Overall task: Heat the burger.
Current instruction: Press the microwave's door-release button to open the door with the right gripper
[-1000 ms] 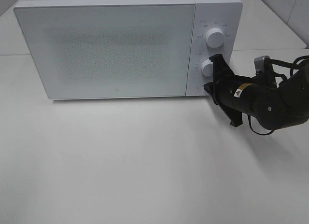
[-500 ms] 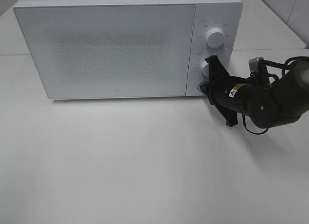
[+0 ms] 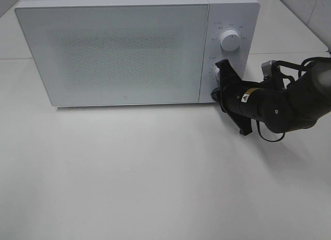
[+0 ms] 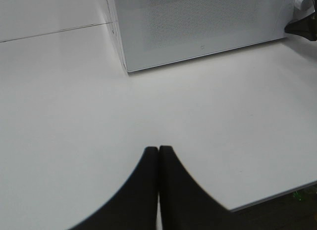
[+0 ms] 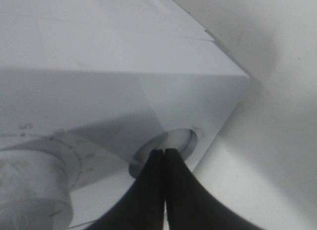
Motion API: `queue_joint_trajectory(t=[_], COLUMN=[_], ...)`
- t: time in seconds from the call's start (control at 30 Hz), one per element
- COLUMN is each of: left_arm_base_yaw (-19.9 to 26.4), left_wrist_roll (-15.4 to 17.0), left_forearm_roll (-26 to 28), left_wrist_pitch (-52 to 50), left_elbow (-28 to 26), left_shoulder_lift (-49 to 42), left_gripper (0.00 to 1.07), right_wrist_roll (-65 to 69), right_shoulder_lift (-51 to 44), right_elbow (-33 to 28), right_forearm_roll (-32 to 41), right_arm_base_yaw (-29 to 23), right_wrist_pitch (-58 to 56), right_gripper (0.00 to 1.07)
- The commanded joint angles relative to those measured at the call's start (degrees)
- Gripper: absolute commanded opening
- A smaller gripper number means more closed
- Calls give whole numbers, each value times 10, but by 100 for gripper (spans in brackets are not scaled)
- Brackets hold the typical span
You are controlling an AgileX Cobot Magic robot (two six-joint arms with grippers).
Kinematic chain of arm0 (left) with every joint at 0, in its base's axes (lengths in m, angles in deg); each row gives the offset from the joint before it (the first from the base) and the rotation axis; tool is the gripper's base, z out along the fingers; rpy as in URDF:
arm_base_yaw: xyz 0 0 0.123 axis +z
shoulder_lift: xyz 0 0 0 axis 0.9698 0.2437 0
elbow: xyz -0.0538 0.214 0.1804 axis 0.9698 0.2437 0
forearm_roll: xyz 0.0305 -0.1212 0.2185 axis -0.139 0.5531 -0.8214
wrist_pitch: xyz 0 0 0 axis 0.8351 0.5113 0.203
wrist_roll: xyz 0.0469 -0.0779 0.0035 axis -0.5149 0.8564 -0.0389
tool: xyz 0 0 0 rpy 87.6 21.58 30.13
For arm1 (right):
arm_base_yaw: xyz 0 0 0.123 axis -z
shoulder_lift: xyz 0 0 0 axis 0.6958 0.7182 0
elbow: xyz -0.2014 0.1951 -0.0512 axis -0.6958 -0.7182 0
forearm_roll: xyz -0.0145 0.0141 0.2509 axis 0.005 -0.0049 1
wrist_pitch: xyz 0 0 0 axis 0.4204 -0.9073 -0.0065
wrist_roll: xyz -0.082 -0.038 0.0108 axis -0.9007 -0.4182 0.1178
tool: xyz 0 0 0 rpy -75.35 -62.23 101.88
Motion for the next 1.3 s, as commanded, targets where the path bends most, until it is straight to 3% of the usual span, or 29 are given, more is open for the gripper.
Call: queue_joint_trajectory(t=[0.03,0.83,1.03,1.3], left_arm_base_yaw=[2,2,2,2], left_wrist_roll=[2,2,2,2], left_forearm_roll=[3,3,3,3], left_wrist_pitch=[-7,-7,-7,-7], left_elbow=[3,3,3,3], left_shoulder_lift=[-3,-3,-3,-3], left_gripper=[0,0,0,0], right_wrist_roll=[3,3,26,4], right_shoulder_lift=[-5,-5,-7,-45], right_elbow=[25,73,46,-32], right_forearm_roll=[18,32,23,23], right_arm_base_yaw=[4,4,4,4], right_wrist_pitch=[100,93,78,77], right_gripper=[0,0,0,0])
